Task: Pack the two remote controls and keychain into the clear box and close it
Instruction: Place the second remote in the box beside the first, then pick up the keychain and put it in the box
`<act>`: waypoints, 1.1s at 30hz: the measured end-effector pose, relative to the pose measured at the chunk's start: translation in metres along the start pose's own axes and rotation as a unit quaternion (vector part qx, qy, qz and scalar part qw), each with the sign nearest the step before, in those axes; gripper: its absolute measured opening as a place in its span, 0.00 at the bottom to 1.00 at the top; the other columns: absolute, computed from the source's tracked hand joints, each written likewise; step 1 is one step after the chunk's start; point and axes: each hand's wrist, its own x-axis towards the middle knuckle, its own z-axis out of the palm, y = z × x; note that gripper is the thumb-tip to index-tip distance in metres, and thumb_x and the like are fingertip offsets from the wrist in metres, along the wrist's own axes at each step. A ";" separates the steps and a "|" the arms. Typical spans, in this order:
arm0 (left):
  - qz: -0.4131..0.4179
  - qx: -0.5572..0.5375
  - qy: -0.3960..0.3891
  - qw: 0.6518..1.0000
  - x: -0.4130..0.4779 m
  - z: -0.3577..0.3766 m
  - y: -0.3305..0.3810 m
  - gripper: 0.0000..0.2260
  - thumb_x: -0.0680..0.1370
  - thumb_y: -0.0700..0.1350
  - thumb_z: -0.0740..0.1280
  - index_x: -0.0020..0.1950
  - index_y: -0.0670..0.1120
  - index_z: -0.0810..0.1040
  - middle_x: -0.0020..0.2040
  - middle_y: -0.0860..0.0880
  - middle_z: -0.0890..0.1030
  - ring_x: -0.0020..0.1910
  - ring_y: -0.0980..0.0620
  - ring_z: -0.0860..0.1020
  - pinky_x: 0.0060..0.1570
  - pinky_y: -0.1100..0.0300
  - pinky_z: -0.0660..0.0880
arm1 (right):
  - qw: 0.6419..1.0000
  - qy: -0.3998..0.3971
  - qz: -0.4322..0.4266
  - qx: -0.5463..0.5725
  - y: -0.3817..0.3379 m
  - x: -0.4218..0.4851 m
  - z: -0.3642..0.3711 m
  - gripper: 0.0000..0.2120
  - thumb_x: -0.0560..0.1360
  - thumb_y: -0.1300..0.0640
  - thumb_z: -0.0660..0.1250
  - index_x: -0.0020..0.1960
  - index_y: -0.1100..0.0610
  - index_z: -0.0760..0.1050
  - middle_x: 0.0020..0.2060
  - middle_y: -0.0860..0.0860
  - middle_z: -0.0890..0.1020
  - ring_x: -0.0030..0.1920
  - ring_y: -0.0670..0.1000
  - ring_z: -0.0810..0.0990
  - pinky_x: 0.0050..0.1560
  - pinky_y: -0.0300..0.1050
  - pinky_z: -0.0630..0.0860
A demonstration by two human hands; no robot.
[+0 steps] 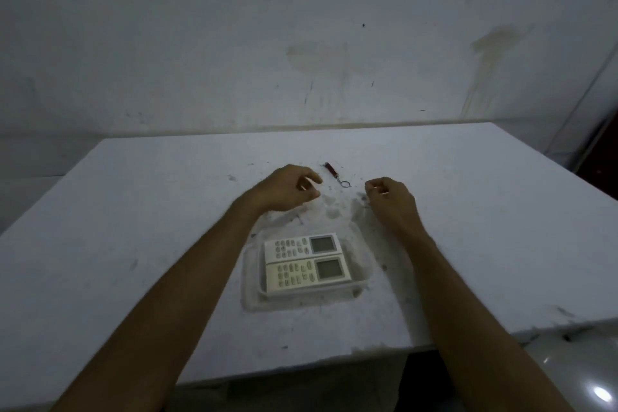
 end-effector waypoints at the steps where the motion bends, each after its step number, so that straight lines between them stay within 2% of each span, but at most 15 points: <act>1: 0.014 0.040 0.002 0.999 0.017 0.008 0.004 0.13 0.81 0.44 0.71 0.65 0.48 0.81 0.58 0.47 0.84 0.56 0.48 0.82 0.56 0.53 0.79 | 1.000 0.029 -0.002 -0.002 0.006 0.001 0.006 0.11 0.81 0.52 0.64 0.58 0.54 0.82 0.55 0.56 0.82 0.46 0.48 0.78 0.51 0.41 0.71; 4: 0.046 0.177 0.002 0.983 0.058 0.029 0.009 0.20 0.79 0.32 0.65 0.69 0.48 0.79 0.65 0.43 0.76 0.63 0.43 0.75 0.62 0.47 0.74 | 0.998 0.063 -0.009 0.008 0.013 0.003 0.015 0.11 0.82 0.50 0.63 0.58 0.53 0.80 0.55 0.55 0.80 0.44 0.47 0.75 0.50 0.41 0.68; 6: 0.075 0.244 0.022 0.967 0.075 0.036 0.005 0.25 0.79 0.31 0.65 0.74 0.48 0.74 0.69 0.42 0.71 0.65 0.41 0.70 0.63 0.47 0.71 | 0.998 0.055 -0.013 -0.003 0.015 0.006 0.016 0.11 0.82 0.50 0.63 0.57 0.53 0.81 0.55 0.54 0.80 0.45 0.48 0.75 0.50 0.43 0.70; 8: 0.106 0.280 0.042 0.953 0.088 0.038 0.001 0.20 0.81 0.34 0.66 0.72 0.47 0.77 0.69 0.43 0.72 0.65 0.41 0.70 0.61 0.48 0.71 | 0.998 0.063 -0.010 0.007 0.015 0.009 0.015 0.12 0.82 0.51 0.62 0.57 0.54 0.82 0.56 0.54 0.79 0.48 0.49 0.77 0.55 0.46 0.73; 11: 0.130 0.265 0.073 0.953 0.097 0.030 -0.004 0.10 0.83 0.40 0.68 0.61 0.47 0.85 0.61 0.46 0.79 0.58 0.43 0.74 0.52 0.49 0.75 | 0.993 0.104 0.018 0.061 0.015 0.013 0.014 0.14 0.82 0.52 0.59 0.58 0.54 0.81 0.59 0.55 0.77 0.51 0.52 0.78 0.55 0.45 0.73; 13: 0.147 0.273 0.081 0.947 0.098 0.027 -0.005 0.08 0.82 0.42 0.69 0.58 0.47 0.86 0.59 0.47 0.81 0.55 0.44 0.74 0.47 0.50 0.75 | 0.987 0.125 0.031 0.093 0.015 0.013 0.013 0.13 0.82 0.52 0.58 0.57 0.53 0.81 0.58 0.54 0.76 0.47 0.48 0.76 0.52 0.43 0.70; 15: 0.170 0.281 0.070 0.942 0.097 0.024 -0.007 0.08 0.82 0.45 0.69 0.58 0.47 0.85 0.59 0.47 0.81 0.55 0.44 0.75 0.47 0.50 0.75 | 0.987 0.125 0.033 0.092 0.015 0.014 0.014 0.13 0.82 0.51 0.58 0.57 0.52 0.81 0.59 0.53 0.76 0.46 0.46 0.74 0.52 0.43 0.69; 17: 0.192 0.269 0.047 0.943 0.095 0.021 -0.007 0.08 0.82 0.47 0.70 0.58 0.46 0.84 0.60 0.47 0.81 0.55 0.44 0.75 0.50 0.49 0.75 | 0.991 0.111 0.027 0.069 0.015 0.014 0.017 0.14 0.83 0.50 0.58 0.58 0.53 0.81 0.60 0.53 0.77 0.50 0.48 0.75 0.55 0.44 0.70; 21: 0.221 0.274 0.026 0.936 0.091 0.016 0.000 0.06 0.81 0.46 0.71 0.54 0.45 0.83 0.55 0.48 0.84 0.54 0.44 0.76 0.53 0.46 0.75 | 0.993 0.099 0.017 0.067 0.015 0.012 0.016 0.13 0.83 0.50 0.59 0.58 0.52 0.81 0.60 0.53 0.79 0.55 0.49 0.77 0.59 0.47 0.72; 24: 0.232 0.215 0.086 0.945 0.086 0.014 0.005 0.05 0.81 0.44 0.71 0.53 0.44 0.83 0.51 0.46 0.84 0.49 0.44 0.76 0.51 0.45 0.75 | 0.992 0.087 0.009 0.094 0.017 0.010 0.013 0.12 0.82 0.48 0.62 0.58 0.52 0.79 0.57 0.51 0.80 0.56 0.52 0.80 0.60 0.50 0.76; 26: 0.212 0.123 0.138 0.960 0.076 0.013 0.013 0.05 0.81 0.45 0.70 0.54 0.45 0.83 0.52 0.47 0.82 0.50 0.47 0.76 0.51 0.50 0.75 | 0.992 0.068 -0.008 0.106 0.015 0.008 0.012 0.12 0.80 0.47 0.65 0.60 0.49 0.78 0.54 0.48 0.82 0.50 0.49 0.81 0.57 0.52 0.79; 28: 0.200 0.043 0.175 0.963 0.064 0.013 0.023 0.06 0.82 0.46 0.70 0.56 0.46 0.83 0.54 0.49 0.81 0.51 0.51 0.78 0.52 0.58 0.76 | 0.990 0.044 -0.036 0.132 0.009 0.003 0.011 0.16 0.79 0.46 0.67 0.66 0.45 0.74 0.51 0.42 0.81 0.45 0.45 0.82 0.52 0.48 0.82; 31: 0.198 -0.021 0.166 0.966 0.038 0.015 0.035 0.07 0.82 0.46 0.70 0.57 0.45 0.83 0.52 0.51 0.82 0.49 0.56 0.80 0.49 0.66 0.77 | 0.975 0.034 -0.086 0.202 -0.004 -0.006 0.005 0.23 0.79 0.46 0.69 0.72 0.42 0.68 0.52 0.40 0.81 0.44 0.45 0.84 0.44 0.39 0.82; 33: 0.184 -0.059 0.146 0.970 0.018 0.014 0.041 0.07 0.83 0.46 0.69 0.58 0.46 0.82 0.51 0.52 0.83 0.47 0.56 0.82 0.48 0.66 0.77 | 0.965 0.022 -0.098 0.244 -0.017 -0.013 -0.002 0.21 0.79 0.44 0.69 0.70 0.41 0.72 0.52 0.43 0.83 0.42 0.46 0.85 0.39 0.38 0.81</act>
